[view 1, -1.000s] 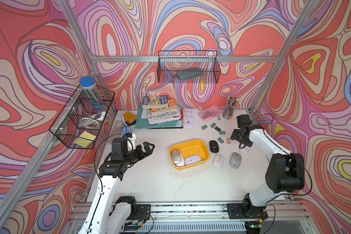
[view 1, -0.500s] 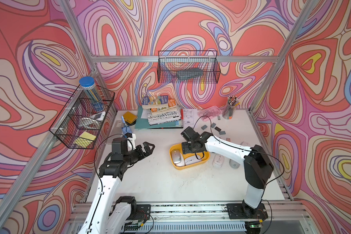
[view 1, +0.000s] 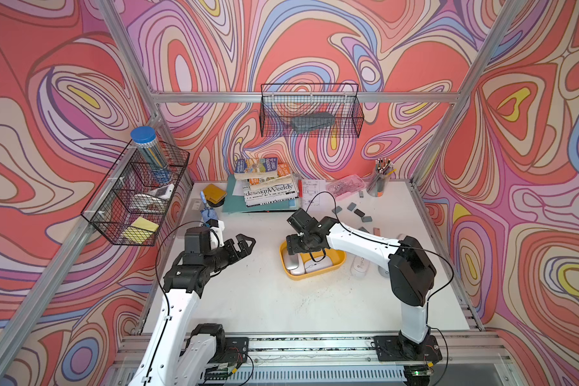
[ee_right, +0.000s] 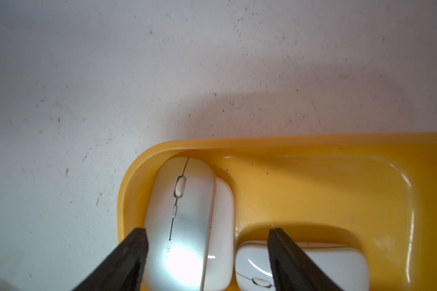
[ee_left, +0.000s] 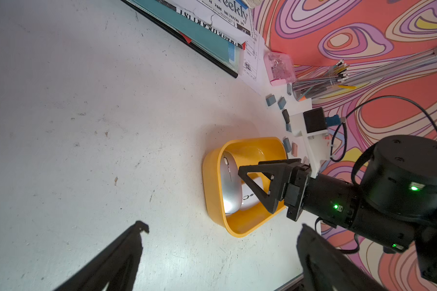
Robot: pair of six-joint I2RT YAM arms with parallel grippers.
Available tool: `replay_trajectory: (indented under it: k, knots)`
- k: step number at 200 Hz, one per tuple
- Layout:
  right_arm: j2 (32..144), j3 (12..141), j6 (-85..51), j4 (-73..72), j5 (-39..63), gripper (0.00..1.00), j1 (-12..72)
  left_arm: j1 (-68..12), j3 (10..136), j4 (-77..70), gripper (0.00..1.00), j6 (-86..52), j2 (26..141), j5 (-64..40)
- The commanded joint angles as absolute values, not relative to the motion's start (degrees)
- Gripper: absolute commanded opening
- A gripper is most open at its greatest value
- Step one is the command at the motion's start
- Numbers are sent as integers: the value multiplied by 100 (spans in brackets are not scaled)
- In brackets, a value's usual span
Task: Take out the mouse from the storage box
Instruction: Pick up the mouse from the storage box.
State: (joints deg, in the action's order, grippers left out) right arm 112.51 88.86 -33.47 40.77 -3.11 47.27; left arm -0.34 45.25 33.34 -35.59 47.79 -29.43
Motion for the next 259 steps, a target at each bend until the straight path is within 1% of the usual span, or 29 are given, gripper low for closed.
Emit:
replay_trajectory:
  k: [1,49,74,109,148,191,235,259]
  knots:
    - [11448,8924,-3279,4204,-238,76,4831,-42,4491,3261,99,-3522,4793,-2998]
    - [11613,8878,-3185,4247,-163,76,4937,-44,4482,3260,99,-3520,4781,-3001]
    - [11641,8810,-3134,4423,-386,76,4932,-43,4481,3270,99,-3512,4771,-2990]
    - [11494,8582,-3080,4612,-990,76,4910,-42,4482,3276,99,-3511,4763,-2996]
    - [11271,8352,-3102,4531,-1126,76,4718,-37,4474,3292,99,-3508,4746,-2963]
    - [11120,8200,-2998,4513,-1101,76,4407,-42,4472,3292,99,-3511,4750,-2968]
    - [11223,8073,-2961,4417,-1014,76,4217,-44,4465,3296,99,-3523,4763,-2954]
    - [10914,7843,-2800,3903,-693,76,4217,-43,4471,3291,99,-3523,4780,-2938]
